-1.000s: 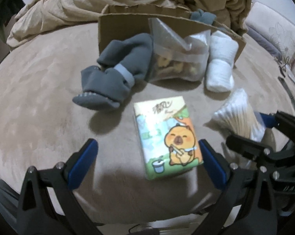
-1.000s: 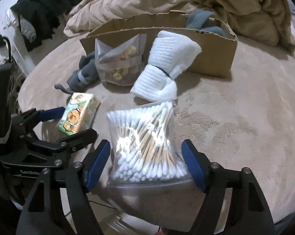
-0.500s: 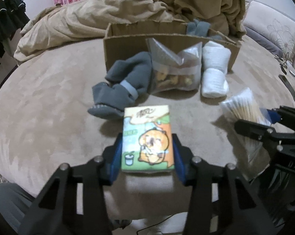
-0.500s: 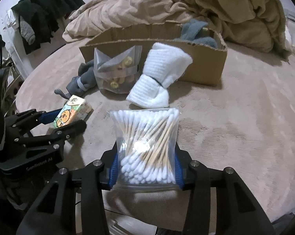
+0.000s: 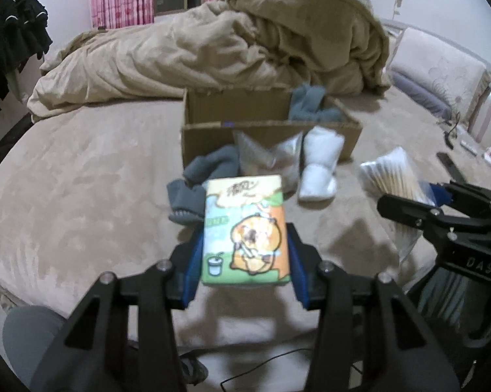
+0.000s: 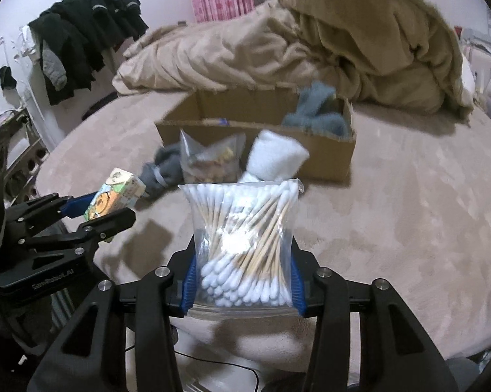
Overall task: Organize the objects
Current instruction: 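Carry the tissue box and swab bag into the cardboard box and open both tools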
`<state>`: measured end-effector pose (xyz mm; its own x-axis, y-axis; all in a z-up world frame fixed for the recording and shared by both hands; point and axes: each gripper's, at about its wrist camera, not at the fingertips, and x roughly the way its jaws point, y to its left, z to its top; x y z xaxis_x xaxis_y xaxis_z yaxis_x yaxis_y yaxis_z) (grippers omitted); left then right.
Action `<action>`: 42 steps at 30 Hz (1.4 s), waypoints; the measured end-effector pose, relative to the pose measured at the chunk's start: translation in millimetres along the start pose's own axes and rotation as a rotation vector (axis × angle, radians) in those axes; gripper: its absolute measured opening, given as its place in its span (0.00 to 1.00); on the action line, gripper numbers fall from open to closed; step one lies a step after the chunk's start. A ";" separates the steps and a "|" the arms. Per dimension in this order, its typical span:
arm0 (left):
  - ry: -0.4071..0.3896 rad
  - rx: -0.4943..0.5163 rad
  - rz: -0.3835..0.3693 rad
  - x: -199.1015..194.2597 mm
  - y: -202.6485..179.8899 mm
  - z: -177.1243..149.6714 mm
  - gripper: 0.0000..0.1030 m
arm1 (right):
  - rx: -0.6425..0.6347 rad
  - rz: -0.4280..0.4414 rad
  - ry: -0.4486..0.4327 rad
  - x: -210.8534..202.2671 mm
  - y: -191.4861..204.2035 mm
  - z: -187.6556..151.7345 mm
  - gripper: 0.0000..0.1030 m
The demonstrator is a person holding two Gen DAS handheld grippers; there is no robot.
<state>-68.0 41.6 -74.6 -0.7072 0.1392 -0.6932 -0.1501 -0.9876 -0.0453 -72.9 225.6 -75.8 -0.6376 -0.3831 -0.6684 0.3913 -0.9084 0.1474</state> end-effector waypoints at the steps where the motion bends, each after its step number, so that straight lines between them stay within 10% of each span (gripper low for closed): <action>1: -0.012 0.001 -0.003 -6.7 -1.0 2.9 0.45 | -0.004 0.002 -0.019 -8.6 1.6 3.8 0.46; 20: -0.177 -0.004 -0.030 -62.3 6.0 64.6 0.45 | -0.039 0.021 -0.203 -62.7 7.3 63.0 0.46; 42: -0.201 0.034 -0.007 2.6 18.2 125.6 0.45 | -0.048 0.019 -0.212 -1.6 -14.0 111.0 0.46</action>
<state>-159.4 33.0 13.2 -0.8294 0.1608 -0.5351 -0.1762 -0.9841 -0.0226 -151.0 220.4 4.2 -0.7529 -0.4313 -0.4971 0.4326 -0.8935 0.1201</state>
